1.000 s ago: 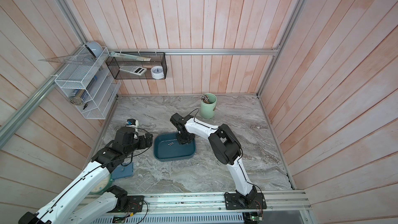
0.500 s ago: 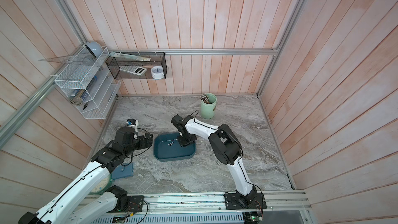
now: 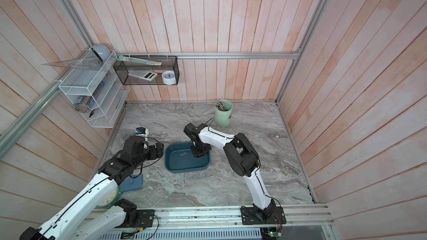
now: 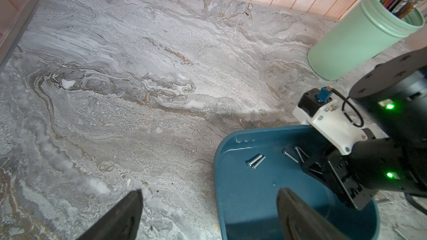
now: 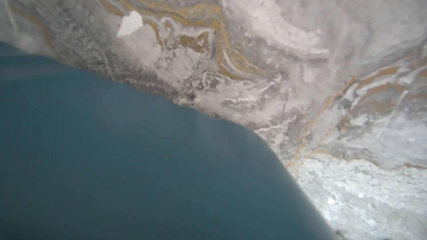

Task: Take out the screws from the storage box
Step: Pick up the screw from the storage box.

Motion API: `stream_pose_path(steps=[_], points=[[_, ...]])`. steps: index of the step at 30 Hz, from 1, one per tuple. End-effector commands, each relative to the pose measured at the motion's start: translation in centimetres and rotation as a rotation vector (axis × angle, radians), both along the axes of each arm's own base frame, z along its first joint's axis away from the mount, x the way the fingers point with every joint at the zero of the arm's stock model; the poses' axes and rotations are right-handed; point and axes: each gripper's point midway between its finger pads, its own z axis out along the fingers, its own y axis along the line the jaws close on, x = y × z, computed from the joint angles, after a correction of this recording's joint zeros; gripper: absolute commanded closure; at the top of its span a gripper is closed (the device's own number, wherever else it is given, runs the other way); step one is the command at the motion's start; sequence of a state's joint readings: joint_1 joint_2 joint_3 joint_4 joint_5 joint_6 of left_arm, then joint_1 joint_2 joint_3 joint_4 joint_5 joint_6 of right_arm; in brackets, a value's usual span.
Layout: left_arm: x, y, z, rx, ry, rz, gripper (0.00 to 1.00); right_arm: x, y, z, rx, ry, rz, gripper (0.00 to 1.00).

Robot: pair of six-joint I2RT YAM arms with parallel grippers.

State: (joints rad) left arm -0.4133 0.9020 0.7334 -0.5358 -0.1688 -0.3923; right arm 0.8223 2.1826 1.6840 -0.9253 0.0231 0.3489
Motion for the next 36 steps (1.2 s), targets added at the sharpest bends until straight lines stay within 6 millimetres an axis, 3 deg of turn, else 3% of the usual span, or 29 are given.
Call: stream_pose_path(steps=[1, 11, 16, 19, 30, 36], points=[[0.0, 0.2, 0.4, 0.015, -0.012, 0.003, 0.04, 0.0, -0.9, -2.3, -0.069, 0.016, -0.047, 0.82], [0.1, 0.2, 0.4, 0.015, -0.014, 0.003, 0.04, 0.8, -0.3, -2.8, -0.050, -0.024, -0.103, 0.86], [0.0, 0.2, 0.4, 0.015, -0.014, 0.003, 0.04, 1.2, 0.6, -2.4, -0.026, -0.050, -0.108, 0.93], [0.0, 0.2, 0.4, 0.014, -0.014, 0.002, 0.04, 1.5, 0.9, -1.5, -0.015, -0.066, -0.103, 0.94], [0.0, 0.2, 0.4, 0.014, -0.013, 0.003, 0.04, 0.8, 2.8, 5.4, 0.109, -0.159, -0.063, 0.94], [0.0, 0.2, 0.5, 0.013, -0.014, 0.003, 0.04, 0.5, 3.4, 7.2, 0.164, -0.171, -0.063, 0.94]])
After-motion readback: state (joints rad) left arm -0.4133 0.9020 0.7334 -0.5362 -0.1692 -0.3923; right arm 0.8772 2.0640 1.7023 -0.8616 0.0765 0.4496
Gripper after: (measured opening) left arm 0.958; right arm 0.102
